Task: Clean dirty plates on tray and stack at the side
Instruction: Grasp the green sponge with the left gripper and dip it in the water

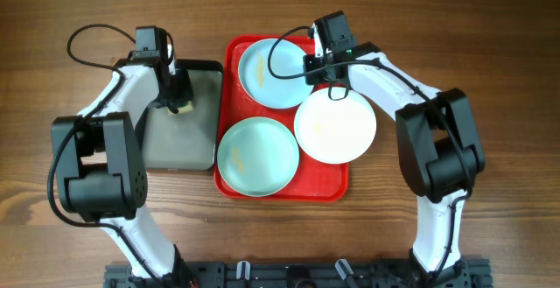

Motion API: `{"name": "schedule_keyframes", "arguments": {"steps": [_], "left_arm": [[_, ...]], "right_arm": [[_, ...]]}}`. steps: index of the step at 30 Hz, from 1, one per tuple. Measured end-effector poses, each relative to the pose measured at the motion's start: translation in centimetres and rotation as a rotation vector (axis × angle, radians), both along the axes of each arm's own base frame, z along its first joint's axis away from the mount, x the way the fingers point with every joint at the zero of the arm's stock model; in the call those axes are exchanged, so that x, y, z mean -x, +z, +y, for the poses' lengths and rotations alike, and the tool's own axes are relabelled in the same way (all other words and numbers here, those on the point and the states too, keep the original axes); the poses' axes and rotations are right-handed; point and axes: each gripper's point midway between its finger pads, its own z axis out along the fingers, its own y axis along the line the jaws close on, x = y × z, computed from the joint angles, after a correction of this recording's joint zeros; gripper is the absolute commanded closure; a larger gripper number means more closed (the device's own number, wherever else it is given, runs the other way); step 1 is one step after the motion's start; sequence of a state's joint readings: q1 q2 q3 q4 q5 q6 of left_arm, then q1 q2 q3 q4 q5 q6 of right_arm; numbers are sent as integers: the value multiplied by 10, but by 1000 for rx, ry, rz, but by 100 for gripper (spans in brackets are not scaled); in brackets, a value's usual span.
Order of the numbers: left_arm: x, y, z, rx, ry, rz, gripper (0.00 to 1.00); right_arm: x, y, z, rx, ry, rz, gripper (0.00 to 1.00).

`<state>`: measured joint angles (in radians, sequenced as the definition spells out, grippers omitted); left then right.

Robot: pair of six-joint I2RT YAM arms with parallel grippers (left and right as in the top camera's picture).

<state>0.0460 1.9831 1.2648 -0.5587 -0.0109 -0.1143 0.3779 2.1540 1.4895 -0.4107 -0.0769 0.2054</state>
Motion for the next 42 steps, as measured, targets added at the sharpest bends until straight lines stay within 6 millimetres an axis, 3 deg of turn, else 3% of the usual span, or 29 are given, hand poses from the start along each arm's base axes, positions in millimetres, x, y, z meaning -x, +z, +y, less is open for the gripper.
{"name": "schedule_keyframes", "arguments": {"steps": [1,3,9,11,16,18,21,22,24,28,30,31,33,36,38,42], "left_arm": [[-1,0,0,0,0,-2,48],[-3,1,0,-1,-1,-14,59],[-7,2,0,-3,-4,-30,61],[-8,2,0,-3,-4,-32,63],[-8,2,0,-4,-8,-32,92],[-5,2,0,-3,-7,-22,96],[-3,1,0,-2,-4,-13,96],[-3,1,0,-2,-4,-13,96],[-3,1,0,-2,-4,-13,96],[0,7,0,-2,-4,-13,96],[0,31,0,-4,-4,-61,96],[-3,52,0,-7,-4,-113,96],[-2,113,0,-13,-4,-246,96],[18,171,-1,-18,-4,-347,96],[27,186,-2,-29,-25,-366,96],[36,186,-10,-72,-140,-341,96]], "right_arm": [[0,0,0,0,0,0,94],[0,0,0,0,0,0,94],[0,0,0,0,0,1,94],[0,0,0,1,0,1,89],[3,-2,-2,7,-4,15,86],[3,-2,-2,8,-5,15,73],[3,-2,-3,11,-8,14,67],[2,-2,-3,10,-12,14,69],[2,-2,-3,10,-12,14,89],[2,-2,-4,8,-22,17,92],[2,-2,-4,6,-26,18,96],[2,-2,-4,4,-30,18,96],[2,-2,-4,3,-33,19,96],[2,-2,-4,3,-33,19,96],[2,-2,-4,3,-33,19,96],[1,-2,-3,10,-13,9,96]]}}
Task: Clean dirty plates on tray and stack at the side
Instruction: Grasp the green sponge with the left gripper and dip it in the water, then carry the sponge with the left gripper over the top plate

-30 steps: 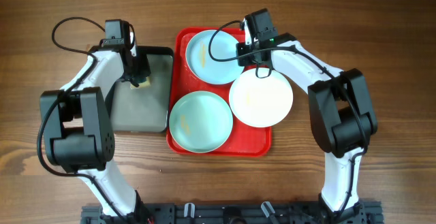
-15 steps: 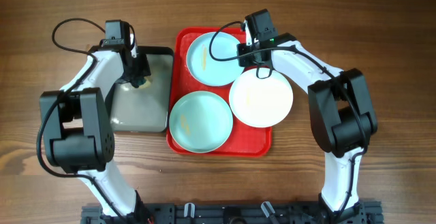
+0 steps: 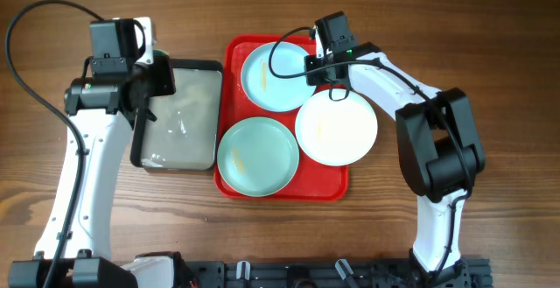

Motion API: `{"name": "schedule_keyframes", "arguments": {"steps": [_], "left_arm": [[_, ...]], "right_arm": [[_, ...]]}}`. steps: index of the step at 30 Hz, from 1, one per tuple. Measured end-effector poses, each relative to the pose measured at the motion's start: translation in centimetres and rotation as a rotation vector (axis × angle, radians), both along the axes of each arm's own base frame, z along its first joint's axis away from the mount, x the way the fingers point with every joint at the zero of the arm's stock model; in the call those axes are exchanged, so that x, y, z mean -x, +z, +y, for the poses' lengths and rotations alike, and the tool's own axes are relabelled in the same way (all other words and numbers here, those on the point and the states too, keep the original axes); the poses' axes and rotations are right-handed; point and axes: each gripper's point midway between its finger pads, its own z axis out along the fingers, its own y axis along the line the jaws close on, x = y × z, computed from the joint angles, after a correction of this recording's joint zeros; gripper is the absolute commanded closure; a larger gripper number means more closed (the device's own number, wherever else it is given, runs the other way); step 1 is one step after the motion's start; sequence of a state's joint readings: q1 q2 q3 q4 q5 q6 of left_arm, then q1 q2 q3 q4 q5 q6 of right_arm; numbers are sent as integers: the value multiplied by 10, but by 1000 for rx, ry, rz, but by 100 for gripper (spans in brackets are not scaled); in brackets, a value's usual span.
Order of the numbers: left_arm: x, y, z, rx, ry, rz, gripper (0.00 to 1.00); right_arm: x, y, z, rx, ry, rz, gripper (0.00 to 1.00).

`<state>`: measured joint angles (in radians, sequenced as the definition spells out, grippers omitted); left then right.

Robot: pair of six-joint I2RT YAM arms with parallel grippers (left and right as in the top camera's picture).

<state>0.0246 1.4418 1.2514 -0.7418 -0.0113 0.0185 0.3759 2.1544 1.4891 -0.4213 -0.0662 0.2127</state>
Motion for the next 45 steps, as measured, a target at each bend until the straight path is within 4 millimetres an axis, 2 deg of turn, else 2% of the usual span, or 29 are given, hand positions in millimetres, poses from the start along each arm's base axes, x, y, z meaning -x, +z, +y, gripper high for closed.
{"name": "schedule_keyframes", "arguments": {"steps": [16,26,28,30,32,33,34,36,37,41,43,45], "left_arm": [[-5,3,-8,-26,-60,-22,96],[-27,0,-11,-33,14,-73,96],[-33,-7,-11,-9,45,-69,96],[-34,-14,-14,28,61,-42,96],[-41,-2,-22,75,53,-58,96],[-49,13,-30,122,35,-83,96],[-57,33,-39,174,13,-125,96],[-62,41,-57,234,-17,-135,96],[-62,34,-66,248,-33,-115,96],[-77,-48,-143,277,-167,45,96],[-82,-72,-167,283,-203,67,96],[-93,-86,-181,307,-196,52,96]], "right_arm": [[-1,0,0,1,5,-5,96],[-2,1,1,0,7,-10,96],[-2,1,1,-1,8,-11,95],[-1,1,2,-9,12,-9,91],[-1,1,4,-17,17,-5,83],[0,1,5,-21,18,-4,82],[0,1,5,-25,15,-1,83],[0,1,6,-30,12,2,94],[0,1,6,-32,7,4,96],[1,1,6,-39,4,10,96],[1,1,6,-41,2,11,96],[1,1,6,-41,2,11,96]]}}
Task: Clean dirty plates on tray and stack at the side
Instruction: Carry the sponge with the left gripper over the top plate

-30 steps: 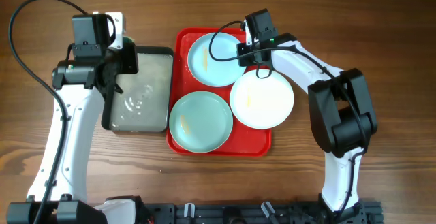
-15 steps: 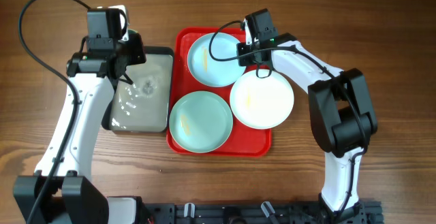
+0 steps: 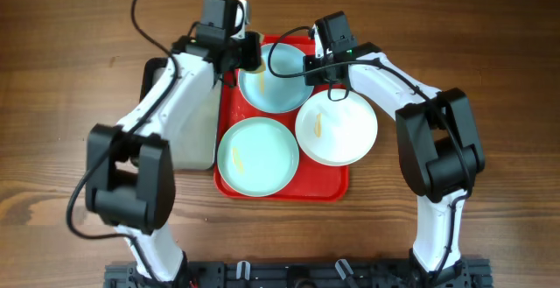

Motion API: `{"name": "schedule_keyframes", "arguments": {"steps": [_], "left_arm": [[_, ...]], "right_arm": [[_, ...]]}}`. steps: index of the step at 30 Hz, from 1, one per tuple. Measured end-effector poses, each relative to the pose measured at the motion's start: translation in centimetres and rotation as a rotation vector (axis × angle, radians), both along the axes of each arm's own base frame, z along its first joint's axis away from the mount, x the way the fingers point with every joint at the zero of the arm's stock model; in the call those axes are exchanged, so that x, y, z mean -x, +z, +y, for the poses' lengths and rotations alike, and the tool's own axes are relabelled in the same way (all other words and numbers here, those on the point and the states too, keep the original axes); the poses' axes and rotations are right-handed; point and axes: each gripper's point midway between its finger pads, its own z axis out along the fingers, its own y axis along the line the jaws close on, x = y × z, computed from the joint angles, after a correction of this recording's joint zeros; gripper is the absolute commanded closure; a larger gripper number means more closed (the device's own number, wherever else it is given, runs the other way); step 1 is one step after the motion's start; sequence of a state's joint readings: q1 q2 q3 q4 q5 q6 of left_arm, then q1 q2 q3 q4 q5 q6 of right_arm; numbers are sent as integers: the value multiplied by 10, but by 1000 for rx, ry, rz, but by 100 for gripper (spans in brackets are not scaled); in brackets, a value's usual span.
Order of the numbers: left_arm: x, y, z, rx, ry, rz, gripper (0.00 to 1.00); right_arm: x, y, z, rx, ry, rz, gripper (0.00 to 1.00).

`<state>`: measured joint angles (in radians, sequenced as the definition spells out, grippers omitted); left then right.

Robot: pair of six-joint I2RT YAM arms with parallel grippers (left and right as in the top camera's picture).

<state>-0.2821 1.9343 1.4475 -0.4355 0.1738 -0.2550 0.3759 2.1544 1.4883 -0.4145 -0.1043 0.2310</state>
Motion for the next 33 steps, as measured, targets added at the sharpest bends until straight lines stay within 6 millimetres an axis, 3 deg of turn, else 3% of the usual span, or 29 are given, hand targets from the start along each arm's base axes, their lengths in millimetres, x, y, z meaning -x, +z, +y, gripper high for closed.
{"name": "schedule_keyframes", "arguments": {"steps": [6,17,20,22,23,24,33], "left_arm": [[5,-32,-23,18,6,67,96],[12,-65,-2,-81,82,144,96],[15,-94,0,-104,84,195,85],[12,-93,-1,-99,87,184,80],[12,-93,-1,-97,88,183,84],[12,-93,-1,-97,87,181,96],[9,-91,-3,-91,90,168,91]], "right_arm": [[0,0,0,0,0,0,96],[0,0,0,0,0,0,96],[0,0,0,0,0,0,96],[0,0,0,0,0,0,96],[0,0,0,0,0,0,96],[0,0,0,0,0,0,95],[0,0,0,0,0,0,95]]}}
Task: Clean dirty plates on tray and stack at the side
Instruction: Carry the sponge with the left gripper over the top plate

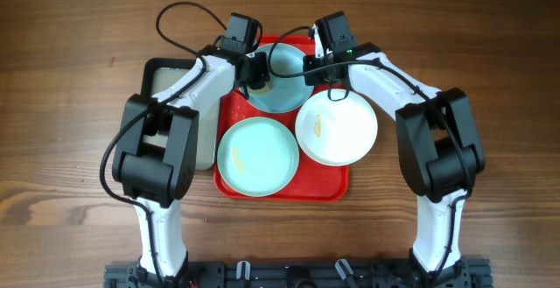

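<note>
A red tray (339,183) holds three plates. The top light-blue plate (284,91) lies between both grippers. My left gripper (258,69) is down on that plate's left part, shut on a sponge that is almost hidden under its fingers. My right gripper (317,65) is shut on the same plate's right rim. A second light-blue plate (262,152) sits at the tray's front left with a yellow smear on it. The white plate (341,130) on the right overlaps the tray's edge and also carries a yellow streak.
A grey basin (203,139) stands left of the tray, mostly covered by my left arm. Black cables loop over the tray's far edge. Bare wooden table (70,174) surrounds everything.
My left gripper has moved a little right and nearer, from the top plate's far-left rim onto its surface. The right gripper has stayed on the plate's rim.
First my left gripper was down in the grey basin with a yellowish sponge. It then stood clear of the basin, which showed water. After that it was at the top blue plate's rim, and now on the plate. The right gripper kept its place throughout.
</note>
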Motion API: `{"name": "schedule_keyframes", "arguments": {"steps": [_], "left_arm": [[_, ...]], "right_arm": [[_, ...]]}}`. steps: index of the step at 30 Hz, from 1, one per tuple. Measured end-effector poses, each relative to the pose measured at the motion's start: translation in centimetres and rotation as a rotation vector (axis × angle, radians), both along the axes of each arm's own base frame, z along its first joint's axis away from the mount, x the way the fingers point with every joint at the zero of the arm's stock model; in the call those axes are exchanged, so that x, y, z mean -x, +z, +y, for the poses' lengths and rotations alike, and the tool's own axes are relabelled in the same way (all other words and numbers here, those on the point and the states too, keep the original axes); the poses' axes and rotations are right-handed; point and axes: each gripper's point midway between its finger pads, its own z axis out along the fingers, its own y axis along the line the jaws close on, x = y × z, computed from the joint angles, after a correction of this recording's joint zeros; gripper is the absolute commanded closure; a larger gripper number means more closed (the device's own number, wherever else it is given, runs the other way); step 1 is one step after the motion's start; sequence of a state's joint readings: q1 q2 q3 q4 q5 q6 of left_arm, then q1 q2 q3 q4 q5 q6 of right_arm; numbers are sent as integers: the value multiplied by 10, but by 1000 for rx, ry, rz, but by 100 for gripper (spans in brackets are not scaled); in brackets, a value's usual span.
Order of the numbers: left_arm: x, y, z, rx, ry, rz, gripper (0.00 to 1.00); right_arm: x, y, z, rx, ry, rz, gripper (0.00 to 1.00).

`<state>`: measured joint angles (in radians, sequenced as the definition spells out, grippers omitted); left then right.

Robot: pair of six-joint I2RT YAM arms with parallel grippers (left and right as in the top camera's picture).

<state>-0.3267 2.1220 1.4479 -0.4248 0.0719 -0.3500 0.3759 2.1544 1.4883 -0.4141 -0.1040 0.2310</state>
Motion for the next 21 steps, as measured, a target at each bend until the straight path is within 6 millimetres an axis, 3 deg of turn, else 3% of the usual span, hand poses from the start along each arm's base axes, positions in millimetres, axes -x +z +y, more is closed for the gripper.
{"name": "schedule_keyframes", "arguments": {"steps": [3,5,7,11,21], "left_arm": [[0,0,0,0,1,2,92],[0,0,0,1,1,-2,78],[-3,1,-1,4,1,-11,76],[-4,2,-1,6,1,-19,96],[-5,1,5,-34,19,-27,96]], "right_arm": [[0,0,0,0,0,0,95],[0,0,0,0,0,0,95],[0,0,0,0,0,0,95],[0,0,0,0,0,0,95],[-1,0,0,-1,0,-2,96]]}}
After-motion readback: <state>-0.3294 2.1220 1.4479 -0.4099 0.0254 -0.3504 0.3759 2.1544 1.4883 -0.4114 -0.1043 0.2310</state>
